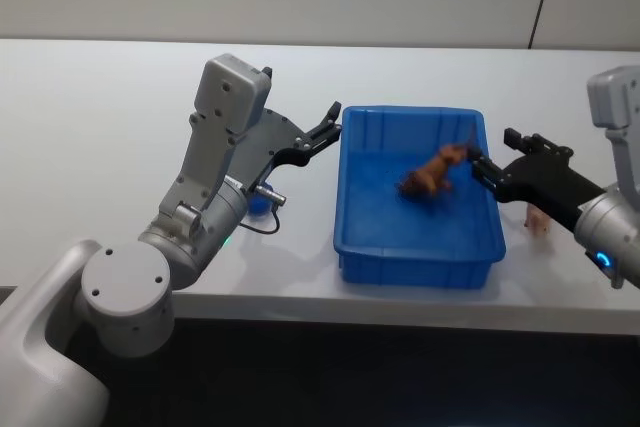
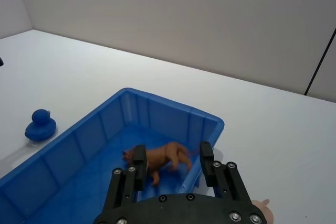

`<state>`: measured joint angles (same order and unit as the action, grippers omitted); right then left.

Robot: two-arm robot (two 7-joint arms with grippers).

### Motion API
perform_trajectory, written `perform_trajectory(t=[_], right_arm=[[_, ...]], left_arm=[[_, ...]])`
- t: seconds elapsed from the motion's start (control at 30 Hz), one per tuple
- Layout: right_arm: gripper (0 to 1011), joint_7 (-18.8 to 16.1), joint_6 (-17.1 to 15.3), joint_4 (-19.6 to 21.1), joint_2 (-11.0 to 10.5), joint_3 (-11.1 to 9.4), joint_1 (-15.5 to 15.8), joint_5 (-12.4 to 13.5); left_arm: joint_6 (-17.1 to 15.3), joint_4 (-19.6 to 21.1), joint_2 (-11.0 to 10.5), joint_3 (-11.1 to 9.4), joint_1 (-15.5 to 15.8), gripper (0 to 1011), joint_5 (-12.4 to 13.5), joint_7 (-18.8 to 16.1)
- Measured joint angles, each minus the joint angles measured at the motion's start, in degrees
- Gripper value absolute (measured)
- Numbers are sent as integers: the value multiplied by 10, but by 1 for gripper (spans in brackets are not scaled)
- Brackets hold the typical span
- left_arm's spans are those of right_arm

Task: Pick up the two dolls from the table and place them into the box.

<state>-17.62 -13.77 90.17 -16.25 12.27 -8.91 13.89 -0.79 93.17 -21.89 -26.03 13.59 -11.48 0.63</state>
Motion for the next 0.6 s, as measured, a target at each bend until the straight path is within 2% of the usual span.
perform_trajectory(t=[0.13,0.23,0.27,0.3,0.5,0.6], right_arm=[[663,2,1,-2,2,1,-3,-2],[783,5,7,-2,2,1,-4,-4],[783,5,7,-2,2,1,-4,-4],[841,7,10,-2,1,0,-4,-4],[999,19,21,8,-6,-6,5,-1],[1001,27,24,14,-13,-11,12,3]], left_arm=[[0,0,0,0,0,1001,0,0],[0,0,0,0,0,1001,0,0],[0,0,0,0,0,1001,0,0],[0,0,0,0,0,1001,0,0],[0,0,0,0,0,1001,0,0],[0,0,0,0,0,1001,0,0]])
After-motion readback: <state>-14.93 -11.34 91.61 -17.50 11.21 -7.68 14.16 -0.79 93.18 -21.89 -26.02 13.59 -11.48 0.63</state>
